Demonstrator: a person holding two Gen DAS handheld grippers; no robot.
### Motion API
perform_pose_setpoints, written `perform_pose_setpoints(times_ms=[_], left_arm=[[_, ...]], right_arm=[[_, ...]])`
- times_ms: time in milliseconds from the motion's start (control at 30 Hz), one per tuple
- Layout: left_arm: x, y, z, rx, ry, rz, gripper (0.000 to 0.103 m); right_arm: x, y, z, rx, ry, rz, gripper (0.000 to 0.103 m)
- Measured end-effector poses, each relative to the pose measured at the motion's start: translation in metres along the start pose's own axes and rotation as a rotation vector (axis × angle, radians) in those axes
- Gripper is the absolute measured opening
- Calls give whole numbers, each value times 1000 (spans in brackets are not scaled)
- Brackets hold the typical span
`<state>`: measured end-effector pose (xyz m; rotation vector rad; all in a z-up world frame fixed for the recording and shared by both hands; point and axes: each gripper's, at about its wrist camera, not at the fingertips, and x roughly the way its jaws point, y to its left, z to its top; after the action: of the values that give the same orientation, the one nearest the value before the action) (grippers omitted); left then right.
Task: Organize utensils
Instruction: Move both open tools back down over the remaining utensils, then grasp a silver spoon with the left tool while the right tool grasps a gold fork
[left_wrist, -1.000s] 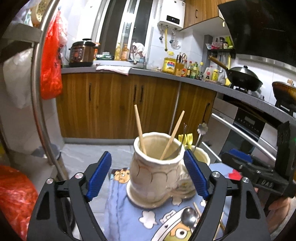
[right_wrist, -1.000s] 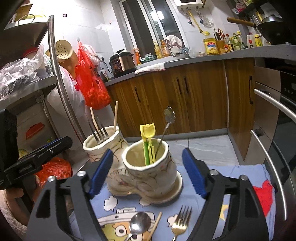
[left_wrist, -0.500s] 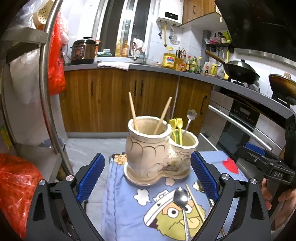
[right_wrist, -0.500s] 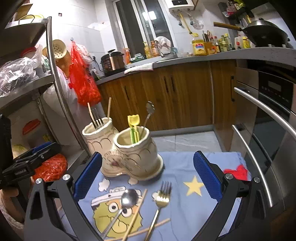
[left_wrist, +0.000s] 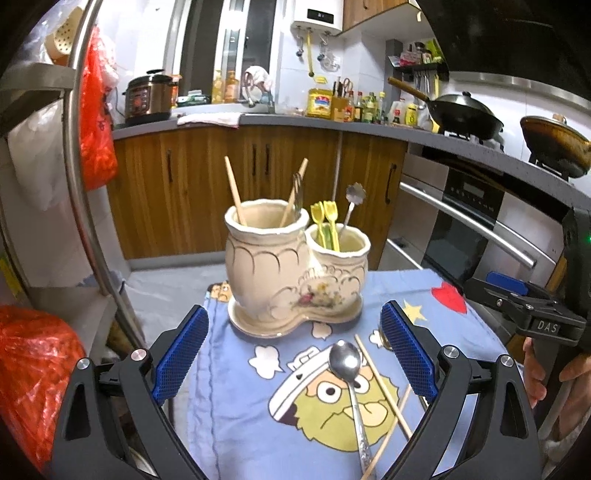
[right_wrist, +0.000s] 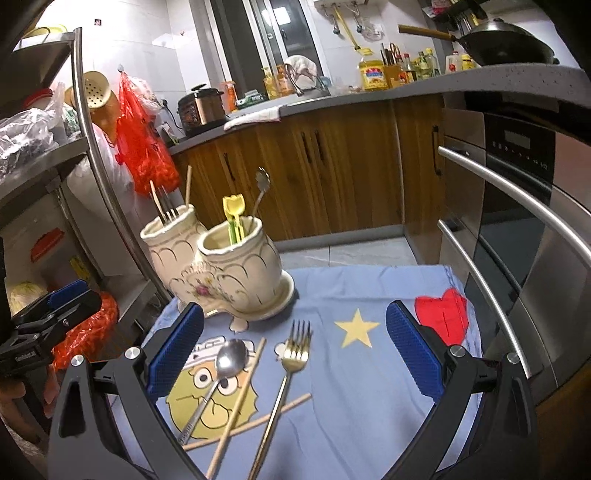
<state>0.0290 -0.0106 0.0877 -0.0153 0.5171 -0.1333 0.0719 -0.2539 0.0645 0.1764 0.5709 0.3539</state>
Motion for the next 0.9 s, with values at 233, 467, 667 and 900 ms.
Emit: perform_pose_setpoints(times_ms=[233,467,667,900], left_arm=[[7,-8,-8,24,30,-8,94],[17,-10,-16,24,67,-16,94],[36,-11,-30,14,148,-23,94],[65,-18,-52,24,272,-60,94]], right_arm=[[6,-5,-6,7,31,-20,97],[10,-9,-11,4,50,-29,97],[20,-17,-23,9,97,-54,97],[28,-30,-38,4,151,-70,97]])
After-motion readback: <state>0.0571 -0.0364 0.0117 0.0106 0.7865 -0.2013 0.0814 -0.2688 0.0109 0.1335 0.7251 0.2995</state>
